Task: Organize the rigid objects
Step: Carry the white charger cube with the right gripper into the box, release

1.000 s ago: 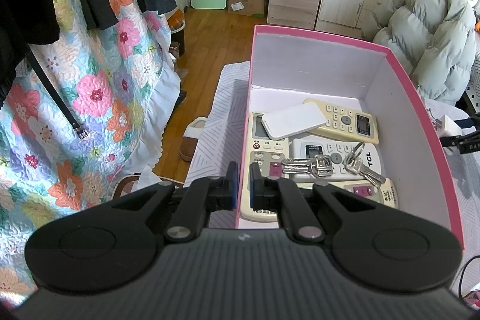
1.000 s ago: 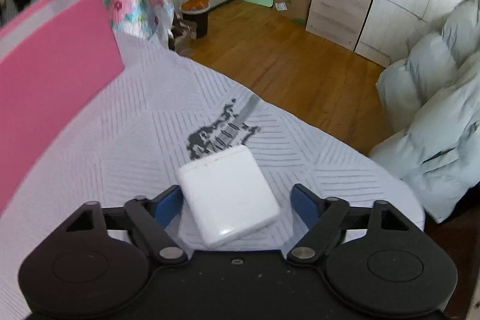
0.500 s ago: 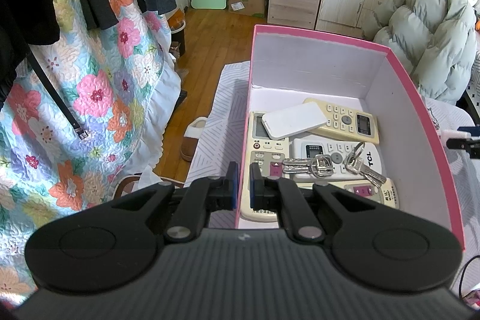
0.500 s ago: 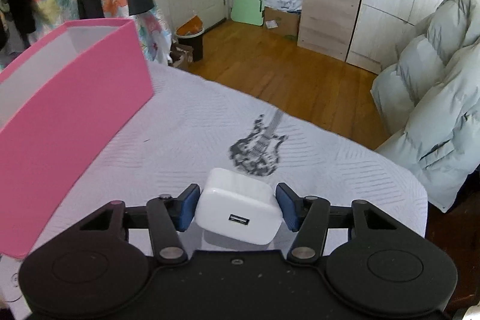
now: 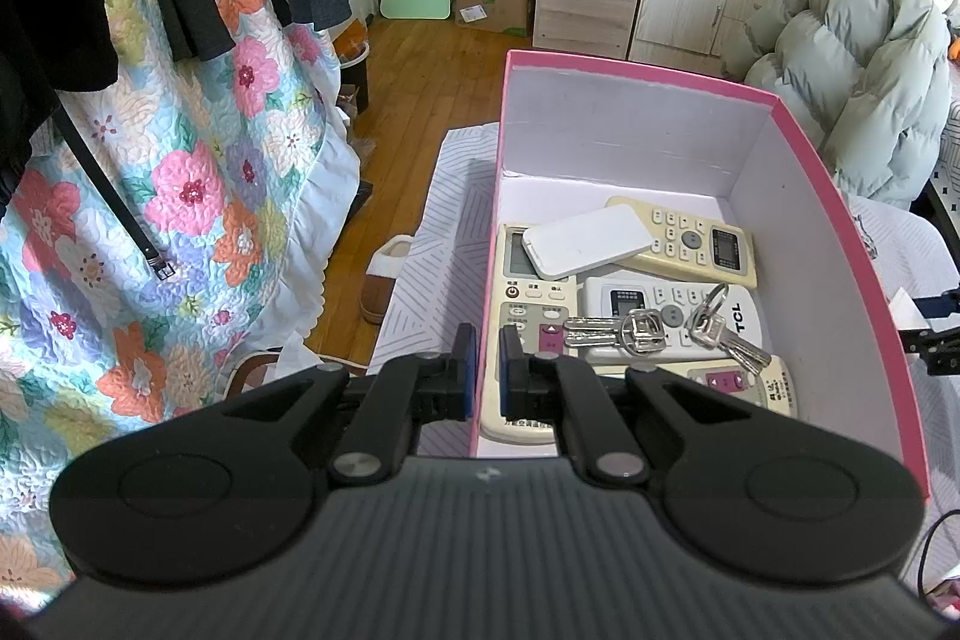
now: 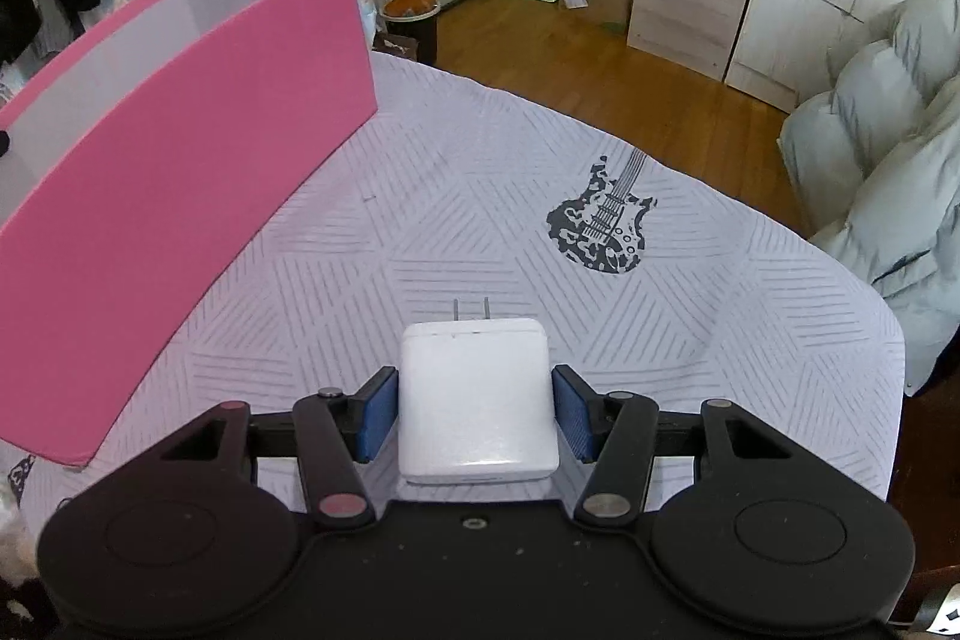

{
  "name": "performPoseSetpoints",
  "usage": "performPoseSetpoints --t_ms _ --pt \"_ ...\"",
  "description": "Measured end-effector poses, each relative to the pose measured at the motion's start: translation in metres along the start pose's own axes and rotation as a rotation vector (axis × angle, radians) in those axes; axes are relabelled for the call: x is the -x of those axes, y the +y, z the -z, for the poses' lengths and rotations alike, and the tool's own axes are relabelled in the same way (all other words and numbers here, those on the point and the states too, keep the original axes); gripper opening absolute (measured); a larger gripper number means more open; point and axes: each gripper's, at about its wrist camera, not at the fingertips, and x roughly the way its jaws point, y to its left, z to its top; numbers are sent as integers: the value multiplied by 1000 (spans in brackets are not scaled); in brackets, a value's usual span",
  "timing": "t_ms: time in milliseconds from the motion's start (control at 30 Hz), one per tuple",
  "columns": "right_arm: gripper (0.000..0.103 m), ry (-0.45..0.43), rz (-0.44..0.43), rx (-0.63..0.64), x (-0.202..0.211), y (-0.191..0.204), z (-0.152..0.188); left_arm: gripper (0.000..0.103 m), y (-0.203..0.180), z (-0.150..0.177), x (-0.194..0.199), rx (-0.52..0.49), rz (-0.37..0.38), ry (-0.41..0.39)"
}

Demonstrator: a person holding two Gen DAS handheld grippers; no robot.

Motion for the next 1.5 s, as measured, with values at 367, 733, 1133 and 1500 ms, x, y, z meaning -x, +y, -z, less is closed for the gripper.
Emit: performPoseSetpoints --t_ms 367,733,1133,1500 --pt "60 -66 -11 -89 6 4 -6 5 -2 1 -1 3 4 -5" --pt "61 -315 -334 -160 80 55 -70 5 -1 2 1 1 7 -18" --pt "61 41 -398 -243 -48 123 -163 5 3 3 3 25 16 -20" --pt "62 142 -321 -345 -104 126 -182 5 1 0 3 9 11 -13"
